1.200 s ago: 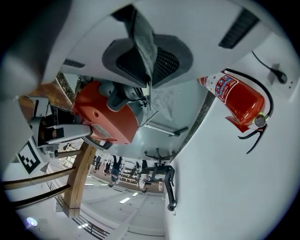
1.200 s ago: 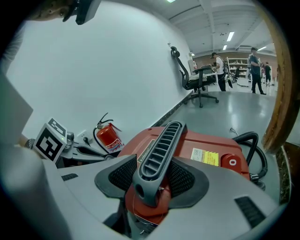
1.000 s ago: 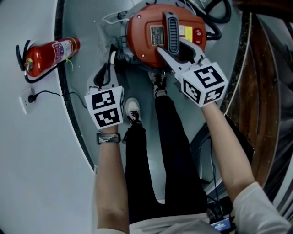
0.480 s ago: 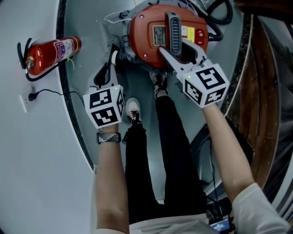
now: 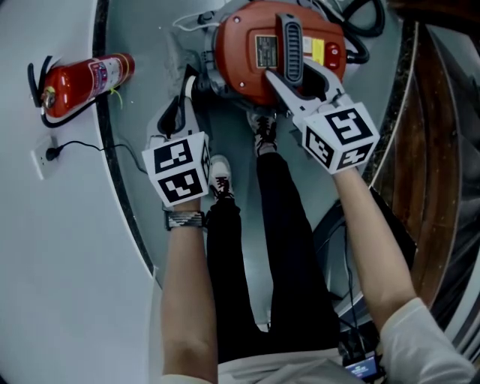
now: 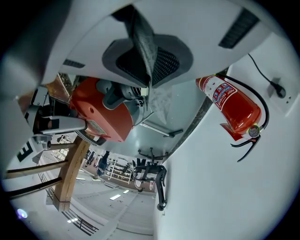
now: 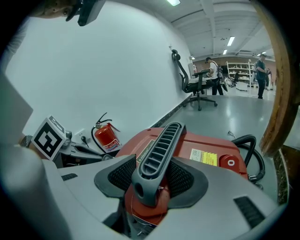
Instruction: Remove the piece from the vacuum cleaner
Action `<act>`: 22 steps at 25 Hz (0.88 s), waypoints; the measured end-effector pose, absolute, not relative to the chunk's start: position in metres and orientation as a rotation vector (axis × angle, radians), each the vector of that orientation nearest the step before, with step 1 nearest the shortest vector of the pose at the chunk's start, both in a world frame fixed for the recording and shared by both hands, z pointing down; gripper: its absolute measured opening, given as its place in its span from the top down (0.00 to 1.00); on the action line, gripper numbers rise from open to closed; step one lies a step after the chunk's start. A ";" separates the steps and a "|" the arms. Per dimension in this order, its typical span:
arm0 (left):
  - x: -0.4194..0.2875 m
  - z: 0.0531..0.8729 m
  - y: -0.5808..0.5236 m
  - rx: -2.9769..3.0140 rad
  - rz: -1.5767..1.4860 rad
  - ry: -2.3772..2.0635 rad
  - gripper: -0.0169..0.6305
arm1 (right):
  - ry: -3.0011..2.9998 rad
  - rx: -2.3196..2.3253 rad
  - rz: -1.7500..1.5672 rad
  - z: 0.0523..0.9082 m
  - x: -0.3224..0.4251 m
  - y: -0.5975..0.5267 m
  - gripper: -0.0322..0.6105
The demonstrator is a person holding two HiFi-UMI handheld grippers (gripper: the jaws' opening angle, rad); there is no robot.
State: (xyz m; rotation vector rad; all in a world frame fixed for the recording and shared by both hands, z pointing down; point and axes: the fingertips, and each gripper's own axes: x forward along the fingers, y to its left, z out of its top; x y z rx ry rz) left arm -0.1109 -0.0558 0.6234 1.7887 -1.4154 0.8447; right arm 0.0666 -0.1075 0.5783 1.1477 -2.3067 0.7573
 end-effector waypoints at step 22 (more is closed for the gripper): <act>-0.120 0.623 -0.055 1.754 0.755 -1.435 0.91 | -2.314 1.125 0.755 0.578 0.066 -0.107 0.63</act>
